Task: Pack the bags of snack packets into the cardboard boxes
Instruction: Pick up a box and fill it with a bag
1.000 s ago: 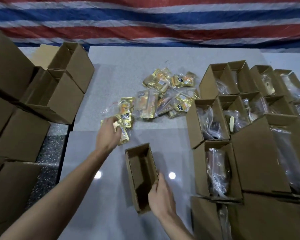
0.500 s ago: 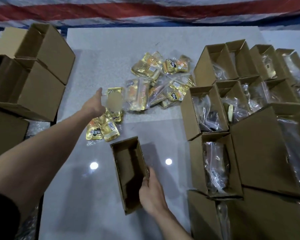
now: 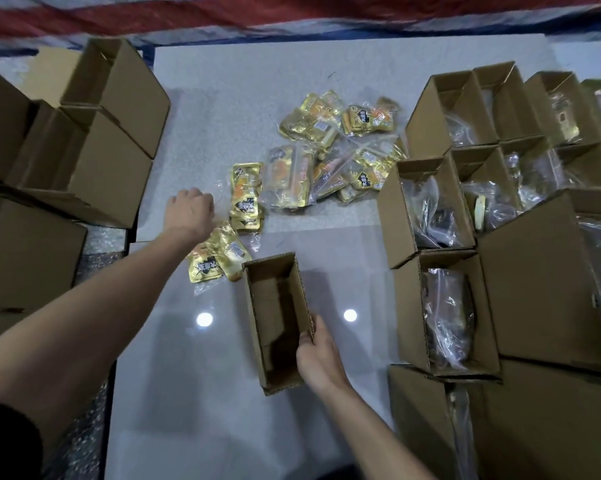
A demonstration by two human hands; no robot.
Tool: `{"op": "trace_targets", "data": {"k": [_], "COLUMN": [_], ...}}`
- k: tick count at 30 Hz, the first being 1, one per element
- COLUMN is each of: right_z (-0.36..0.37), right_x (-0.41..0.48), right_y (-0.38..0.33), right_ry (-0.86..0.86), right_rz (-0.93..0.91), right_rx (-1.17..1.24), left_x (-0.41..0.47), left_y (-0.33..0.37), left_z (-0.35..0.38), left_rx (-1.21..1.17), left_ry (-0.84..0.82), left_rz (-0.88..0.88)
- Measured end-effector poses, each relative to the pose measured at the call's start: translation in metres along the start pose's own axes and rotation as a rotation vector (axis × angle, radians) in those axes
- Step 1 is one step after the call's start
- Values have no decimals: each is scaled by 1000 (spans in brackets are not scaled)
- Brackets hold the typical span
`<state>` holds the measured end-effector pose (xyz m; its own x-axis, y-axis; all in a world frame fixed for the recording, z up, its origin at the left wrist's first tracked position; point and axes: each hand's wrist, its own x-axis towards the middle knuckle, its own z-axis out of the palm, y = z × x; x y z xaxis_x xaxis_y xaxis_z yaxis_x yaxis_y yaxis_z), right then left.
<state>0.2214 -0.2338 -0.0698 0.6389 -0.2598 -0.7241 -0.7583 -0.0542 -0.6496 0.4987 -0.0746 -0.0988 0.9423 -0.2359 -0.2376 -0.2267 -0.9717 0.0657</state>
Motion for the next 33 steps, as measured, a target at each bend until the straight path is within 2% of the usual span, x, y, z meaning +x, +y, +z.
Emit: {"op": "trace_targets", "data": {"k": [3,9,12,14,16,18,20,22,24,28,33], "right_z": [0,4,5,6,6,7,8,9,8,5,5], "right_x": [-2,-5,-12,-17,-21,-26,-31,-34,-37,-44,-57], "right_y": [0,7,15,22,29,35,40,45,48,56,64], "right_ry": [5,8,-4,-14,0,18,23,27,33,23,-4], "right_rz": [8,22,41,49,64,87,87,76,71,60,59], "right_rx": [-9,-29,-17,-2,7,17,26,35,31,8,3], "left_x": [-27,-95,-130,-150,-169,-187,-204,-220,-236,-266,-304], "left_y": [-8,-31,-39,-40,-36,-30,-25,-18,-11,-7,7], "left_z": [-4,-16,-13,-8,-4,-3,-5,-12,-22,-45,-83], "left_rx": [-91,-483,-616,-768,-930,-1164,-1390,-1571,-1689,-1797,-1844], "left_ry": [-40,70,74,66,47,-11,-112,-216,-251,-242,-211], "left_rz": [-46,-67,-108,-219,-413,-605,-682,-661,-622,-641,-550]}}
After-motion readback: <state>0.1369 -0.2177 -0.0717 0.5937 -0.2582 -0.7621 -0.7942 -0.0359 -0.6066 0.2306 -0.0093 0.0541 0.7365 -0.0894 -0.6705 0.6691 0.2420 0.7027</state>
